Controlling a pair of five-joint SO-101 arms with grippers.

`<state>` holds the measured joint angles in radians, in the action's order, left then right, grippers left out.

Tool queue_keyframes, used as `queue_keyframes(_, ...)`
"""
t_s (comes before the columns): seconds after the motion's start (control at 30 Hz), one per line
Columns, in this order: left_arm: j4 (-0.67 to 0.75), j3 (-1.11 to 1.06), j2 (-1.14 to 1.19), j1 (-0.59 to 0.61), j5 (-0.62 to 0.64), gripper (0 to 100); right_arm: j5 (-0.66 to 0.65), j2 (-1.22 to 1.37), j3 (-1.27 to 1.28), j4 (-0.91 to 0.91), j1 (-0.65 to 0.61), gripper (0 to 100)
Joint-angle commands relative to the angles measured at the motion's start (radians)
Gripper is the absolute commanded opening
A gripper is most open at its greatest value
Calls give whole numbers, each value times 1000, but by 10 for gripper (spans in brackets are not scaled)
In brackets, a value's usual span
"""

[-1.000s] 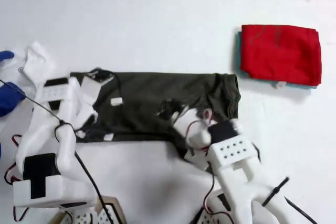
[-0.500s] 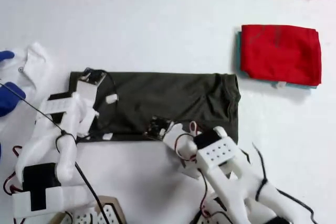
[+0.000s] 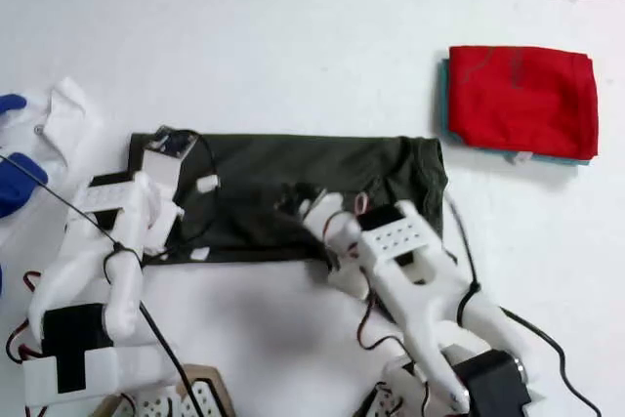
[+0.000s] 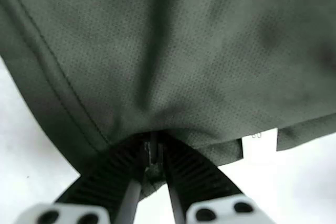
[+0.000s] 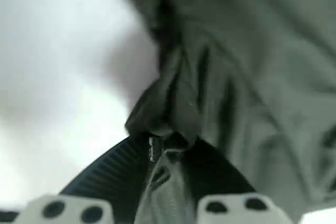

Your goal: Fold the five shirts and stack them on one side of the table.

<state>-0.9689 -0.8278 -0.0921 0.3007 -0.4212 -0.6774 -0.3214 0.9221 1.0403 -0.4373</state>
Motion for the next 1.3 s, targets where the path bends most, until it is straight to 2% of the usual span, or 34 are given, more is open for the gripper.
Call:
queue_keyframes(0.0,55,-1,0,-8,9,24,0,-1,-100,41,56,31)
queue_keyframes(0.3,55,-1,2,-8,8,24,2,-13,-262,294,45,19)
queue_keyframes(0.47,55,-1,2,-8,6,24,-8,-133,-245,383,-58,19)
queue_keyframes(0.67,55,-1,2,-8,6,24,-5,-259,-175,390,-143,26)
queue_keyframes(0.87,55,-1,2,-8,6,24,-9,-246,-150,475,-140,211)
queue_keyframes(0.93,55,-1,2,-8,6,24,-9,-248,-157,475,-140,234)
queue_keyframes(1.07,55,-1,2,-6,6,24,-9,-249,-196,473,-130,221)
queue_keyframes(1.17,55,-1,2,-6,5,24,0,-239,-222,369,-36,187)
queue_keyframes(1.27,55,-1,2,-6,5,24,14,-217,-226,159,140,22)
